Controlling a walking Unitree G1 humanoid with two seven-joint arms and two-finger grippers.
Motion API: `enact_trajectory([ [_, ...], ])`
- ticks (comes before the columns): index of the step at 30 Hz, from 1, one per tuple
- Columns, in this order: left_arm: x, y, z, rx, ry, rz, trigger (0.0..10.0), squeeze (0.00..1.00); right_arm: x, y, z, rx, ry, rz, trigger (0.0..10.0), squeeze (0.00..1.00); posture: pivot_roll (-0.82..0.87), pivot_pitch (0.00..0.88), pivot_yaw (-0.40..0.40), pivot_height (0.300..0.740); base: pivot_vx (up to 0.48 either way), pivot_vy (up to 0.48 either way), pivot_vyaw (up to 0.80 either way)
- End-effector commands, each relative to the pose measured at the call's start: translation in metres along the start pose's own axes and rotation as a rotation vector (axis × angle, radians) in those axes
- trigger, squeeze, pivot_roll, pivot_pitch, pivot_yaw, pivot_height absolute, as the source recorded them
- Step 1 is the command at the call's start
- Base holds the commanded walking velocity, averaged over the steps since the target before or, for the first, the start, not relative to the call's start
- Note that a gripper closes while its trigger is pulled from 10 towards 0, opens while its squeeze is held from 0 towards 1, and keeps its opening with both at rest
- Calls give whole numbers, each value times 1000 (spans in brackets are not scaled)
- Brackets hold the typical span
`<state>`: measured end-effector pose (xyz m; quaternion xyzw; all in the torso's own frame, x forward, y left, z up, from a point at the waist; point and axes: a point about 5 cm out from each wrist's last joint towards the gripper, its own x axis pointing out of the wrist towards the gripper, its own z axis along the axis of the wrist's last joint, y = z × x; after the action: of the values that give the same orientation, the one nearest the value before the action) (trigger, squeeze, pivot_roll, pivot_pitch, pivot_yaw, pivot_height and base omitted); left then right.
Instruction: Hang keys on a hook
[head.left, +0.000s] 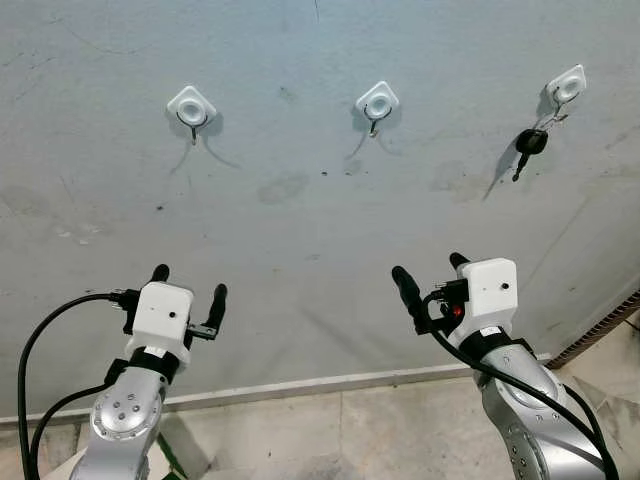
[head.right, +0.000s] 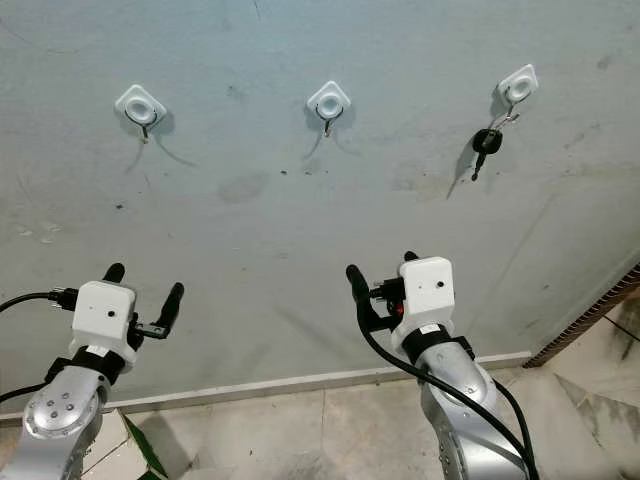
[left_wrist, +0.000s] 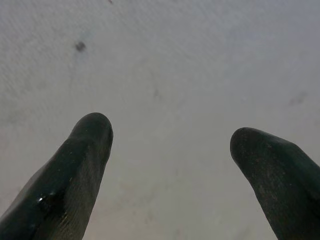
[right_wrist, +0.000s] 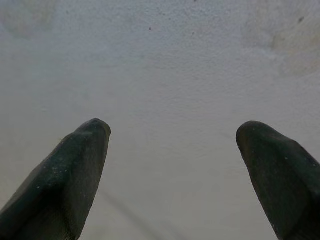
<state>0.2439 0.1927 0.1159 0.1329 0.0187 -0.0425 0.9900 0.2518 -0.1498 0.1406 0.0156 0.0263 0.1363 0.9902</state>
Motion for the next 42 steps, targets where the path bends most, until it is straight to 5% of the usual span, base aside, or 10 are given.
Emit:
enact_trajectory([
  [1,4,5,5,-11,-16,-2,10000,0,1,-5,5,-4,-15,-16,10000,0,32,44,30,740,0,0,0],
  [13,-11,-22,9,-82,-26,-38,10000,0,2,-2,5,-106,-22,-21,10000,0,31,45,29,740,0,0,0],
  [42,-19,-21,6,-87,9,-18,10000,0,-1,-8,-1,-111,17,-58,10000,0,34,58,32,740,-95,0,0],
])
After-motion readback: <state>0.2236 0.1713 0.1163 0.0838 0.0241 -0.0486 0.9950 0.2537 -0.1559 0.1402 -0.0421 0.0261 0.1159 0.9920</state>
